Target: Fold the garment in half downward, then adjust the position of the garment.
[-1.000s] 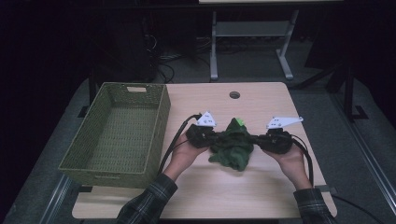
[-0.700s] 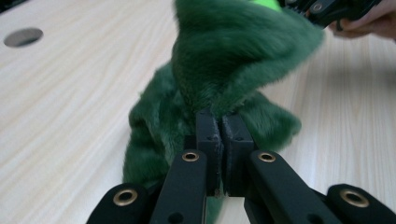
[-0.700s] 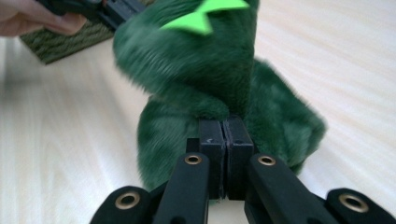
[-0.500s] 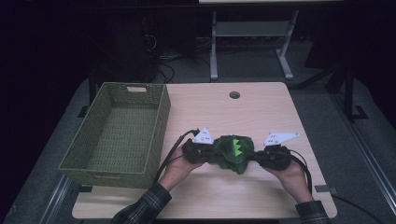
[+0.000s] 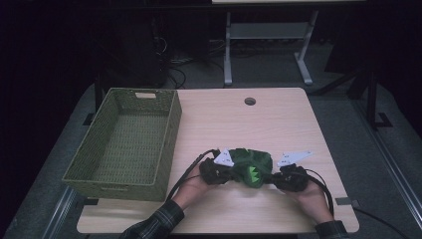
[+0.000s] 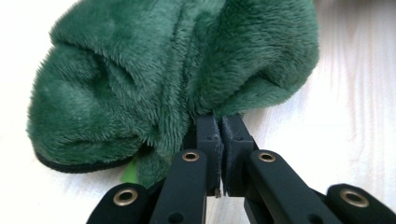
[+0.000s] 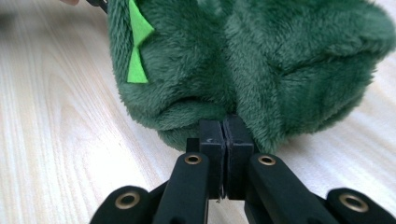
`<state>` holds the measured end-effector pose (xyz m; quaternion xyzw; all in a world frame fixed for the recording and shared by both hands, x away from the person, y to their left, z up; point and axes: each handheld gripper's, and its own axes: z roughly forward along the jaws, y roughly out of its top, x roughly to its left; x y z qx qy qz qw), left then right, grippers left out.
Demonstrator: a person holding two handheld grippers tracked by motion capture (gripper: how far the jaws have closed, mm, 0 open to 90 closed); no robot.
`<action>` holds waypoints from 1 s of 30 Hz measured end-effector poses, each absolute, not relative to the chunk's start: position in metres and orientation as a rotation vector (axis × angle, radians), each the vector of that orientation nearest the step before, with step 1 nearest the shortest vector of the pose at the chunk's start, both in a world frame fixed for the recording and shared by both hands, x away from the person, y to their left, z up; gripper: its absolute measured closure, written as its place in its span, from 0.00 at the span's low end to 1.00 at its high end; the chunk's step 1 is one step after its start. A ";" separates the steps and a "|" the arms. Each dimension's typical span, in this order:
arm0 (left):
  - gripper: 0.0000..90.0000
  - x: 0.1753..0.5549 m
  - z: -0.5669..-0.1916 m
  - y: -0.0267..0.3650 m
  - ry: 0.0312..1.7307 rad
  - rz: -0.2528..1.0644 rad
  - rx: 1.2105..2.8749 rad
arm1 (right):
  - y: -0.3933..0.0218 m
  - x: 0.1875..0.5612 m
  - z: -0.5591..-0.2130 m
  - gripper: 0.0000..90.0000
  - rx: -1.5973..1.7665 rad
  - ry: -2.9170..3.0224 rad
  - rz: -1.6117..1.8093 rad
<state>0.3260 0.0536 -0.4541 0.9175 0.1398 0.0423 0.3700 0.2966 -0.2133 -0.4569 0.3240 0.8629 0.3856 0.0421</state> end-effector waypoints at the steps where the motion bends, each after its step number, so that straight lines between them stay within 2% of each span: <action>1: 0.97 0.326 -0.456 0.053 0.365 0.106 2.354 | -0.212 0.297 -0.458 0.98 0.987 2.649 1.174; 7: 0.97 0.325 -0.461 0.050 0.344 0.118 2.419 | -0.207 0.298 -0.464 0.98 0.984 2.686 1.125; 15: 0.94 0.328 -0.462 0.051 0.357 0.080 2.403 | -0.208 0.298 -0.468 0.97 1.003 2.695 1.128; 18: 0.86 0.326 -0.459 0.052 0.372 0.070 2.380 | -0.209 0.296 -0.465 0.87 0.998 2.681 1.135; 30: 0.66 0.308 -0.441 0.061 0.387 0.057 2.342 | -0.224 0.274 -0.448 0.69 0.943 2.608 1.232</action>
